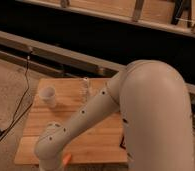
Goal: Drag the pepper across the table
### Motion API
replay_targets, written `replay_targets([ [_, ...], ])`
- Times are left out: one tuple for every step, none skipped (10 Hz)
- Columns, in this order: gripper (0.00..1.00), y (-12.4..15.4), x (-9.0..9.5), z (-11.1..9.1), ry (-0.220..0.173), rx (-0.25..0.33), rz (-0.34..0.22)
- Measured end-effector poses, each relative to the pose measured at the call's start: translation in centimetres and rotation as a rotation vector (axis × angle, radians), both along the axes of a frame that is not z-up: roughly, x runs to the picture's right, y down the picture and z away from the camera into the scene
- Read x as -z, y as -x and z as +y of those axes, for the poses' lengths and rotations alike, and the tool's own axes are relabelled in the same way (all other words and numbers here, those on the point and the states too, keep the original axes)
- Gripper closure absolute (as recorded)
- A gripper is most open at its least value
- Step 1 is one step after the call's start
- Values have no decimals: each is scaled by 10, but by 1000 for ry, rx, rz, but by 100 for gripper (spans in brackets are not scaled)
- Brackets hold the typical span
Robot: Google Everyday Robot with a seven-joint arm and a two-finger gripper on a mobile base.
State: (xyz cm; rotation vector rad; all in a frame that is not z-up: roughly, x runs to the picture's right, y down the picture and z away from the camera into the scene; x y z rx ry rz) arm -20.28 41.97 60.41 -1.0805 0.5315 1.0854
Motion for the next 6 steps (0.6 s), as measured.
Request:
replay_targets([
  [100,5,7,7,11,11,-16],
  [100,12,18,15,26,25,-38],
  [100,15,23,20,35,35,-51],
  [100,20,33,28,52,49,-68],
  [100,23,39,33,64,60,-82],
  [100,25,44,37,73,70,-91],
])
